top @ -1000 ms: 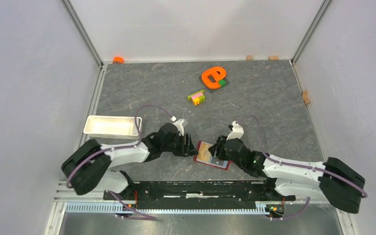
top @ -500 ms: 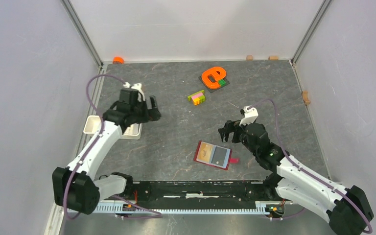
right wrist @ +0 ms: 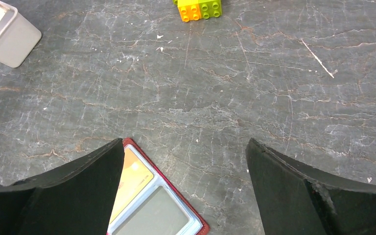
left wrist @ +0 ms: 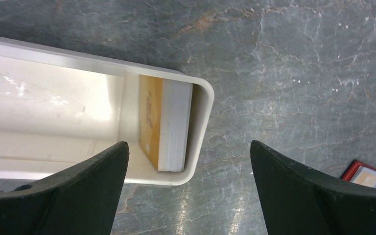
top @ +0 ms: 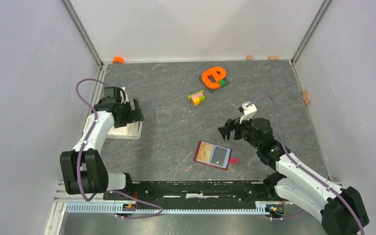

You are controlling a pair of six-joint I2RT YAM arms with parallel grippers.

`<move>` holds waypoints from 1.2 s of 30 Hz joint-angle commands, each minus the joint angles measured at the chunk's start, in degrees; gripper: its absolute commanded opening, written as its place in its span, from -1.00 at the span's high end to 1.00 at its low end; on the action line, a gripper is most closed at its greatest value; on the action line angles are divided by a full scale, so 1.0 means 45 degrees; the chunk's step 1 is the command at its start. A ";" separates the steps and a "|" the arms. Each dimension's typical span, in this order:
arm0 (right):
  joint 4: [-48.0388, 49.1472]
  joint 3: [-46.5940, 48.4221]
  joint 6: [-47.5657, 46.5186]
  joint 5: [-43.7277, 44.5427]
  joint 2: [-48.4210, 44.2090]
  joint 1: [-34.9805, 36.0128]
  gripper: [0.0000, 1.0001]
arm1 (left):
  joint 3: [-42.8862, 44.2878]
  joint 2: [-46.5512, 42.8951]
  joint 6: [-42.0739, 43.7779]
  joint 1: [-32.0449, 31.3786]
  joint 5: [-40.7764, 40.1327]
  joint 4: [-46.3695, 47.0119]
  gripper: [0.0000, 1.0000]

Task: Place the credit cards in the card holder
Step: Pick up the credit card from the storage box.

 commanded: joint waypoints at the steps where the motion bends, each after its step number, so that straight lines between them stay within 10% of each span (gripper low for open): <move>1: 0.1024 -0.0263 -0.0160 -0.1301 0.0251 -0.0531 -0.96 | -0.0335 0.0398 0.0635 -0.0033 0.1017 0.0095 -1.00; 36: 0.1875 -0.0970 0.0158 -0.2679 0.0386 -0.1880 -0.96 | -0.0626 0.0714 0.0770 -0.0531 0.2320 0.0349 -0.99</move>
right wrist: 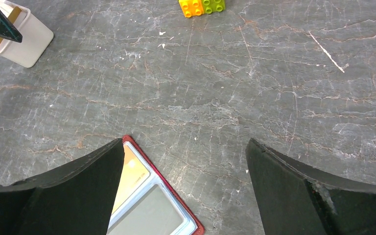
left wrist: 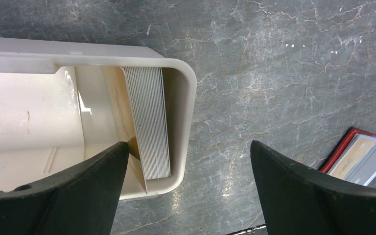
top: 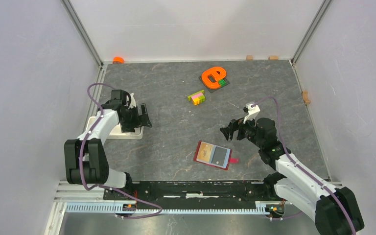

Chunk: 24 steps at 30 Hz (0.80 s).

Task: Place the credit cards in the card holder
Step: Pick up the credit card from the storage box.

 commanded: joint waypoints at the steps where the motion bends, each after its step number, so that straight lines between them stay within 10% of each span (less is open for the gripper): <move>1: 0.0516 -0.0104 0.0049 -0.0300 0.0094 -0.0108 -0.96 | -0.0122 -0.0597 0.0536 -0.0064 0.0485 0.0301 -0.98; 24: 0.0780 -0.0204 0.0248 -0.0755 0.0544 -0.0302 -0.96 | -0.0072 -0.0645 0.0441 -0.0064 -0.0238 0.0067 0.16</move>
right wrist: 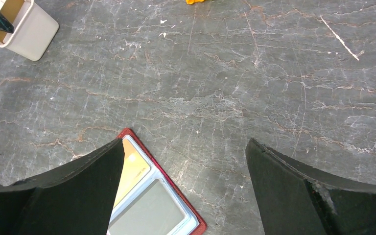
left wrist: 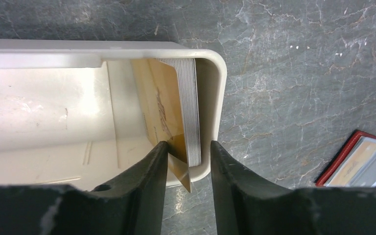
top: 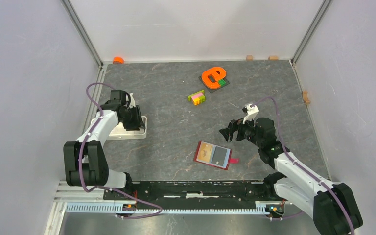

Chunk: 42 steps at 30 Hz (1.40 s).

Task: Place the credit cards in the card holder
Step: Pick up the credit card from the storage box.

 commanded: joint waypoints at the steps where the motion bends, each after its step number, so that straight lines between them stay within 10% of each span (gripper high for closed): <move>1: 0.0616 -0.0076 0.0116 -0.0239 0.0073 -0.0103 -0.96 | 0.0005 -0.0386 0.0411 -0.0065 0.0035 0.0047 0.23; 18: 0.0135 0.0071 -0.0151 -0.0241 -0.0073 -0.0161 -0.98 | -0.0132 -0.1232 0.0293 -0.0241 -0.0987 -0.0071 0.79; 30: -0.5869 0.0204 0.2072 0.2413 -0.2178 -0.0188 -0.85 | -0.0287 -0.4491 0.0098 -0.0460 -0.3009 0.0511 0.96; 42: -0.7863 -0.1150 0.3807 0.0325 -0.4353 -0.0019 -0.48 | -0.0641 -0.6242 -0.2706 -0.5659 -0.1705 0.1452 0.96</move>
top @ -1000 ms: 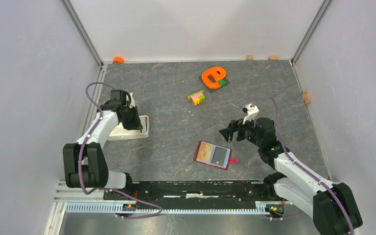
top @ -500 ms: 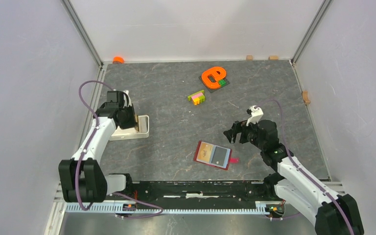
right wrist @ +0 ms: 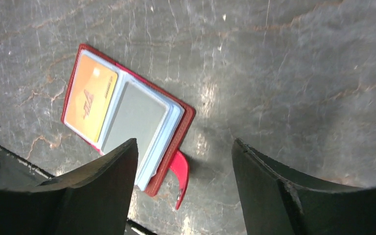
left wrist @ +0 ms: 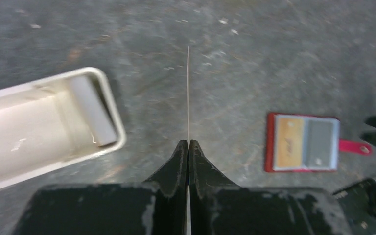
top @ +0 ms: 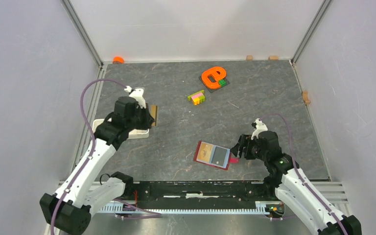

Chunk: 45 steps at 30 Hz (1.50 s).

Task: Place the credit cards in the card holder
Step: Pick up the credit card from the storage box, then insert the credit card into the card holder.

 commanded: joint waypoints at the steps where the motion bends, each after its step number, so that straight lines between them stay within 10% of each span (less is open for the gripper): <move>1: -0.0834 -0.0340 0.0993 -0.0446 -0.0357 0.0158 -0.47 | -0.0605 -0.0200 -0.2206 -0.1805 0.1066 0.1374 0.96; 16: -0.0794 -0.1033 0.2295 -0.0750 -0.0295 0.1401 -0.02 | -0.3888 0.0552 -0.6297 -0.5966 0.2009 0.6298 0.96; 25: 0.1675 -0.1067 0.1861 -0.0102 0.1436 0.1547 1.00 | -0.5250 0.0874 -0.8092 -0.6435 0.2409 0.8905 0.96; 45: 0.4618 -0.0396 0.1069 0.0042 0.5269 0.2007 1.00 | -0.7601 0.4641 -1.1872 -0.6998 0.3196 1.5408 0.96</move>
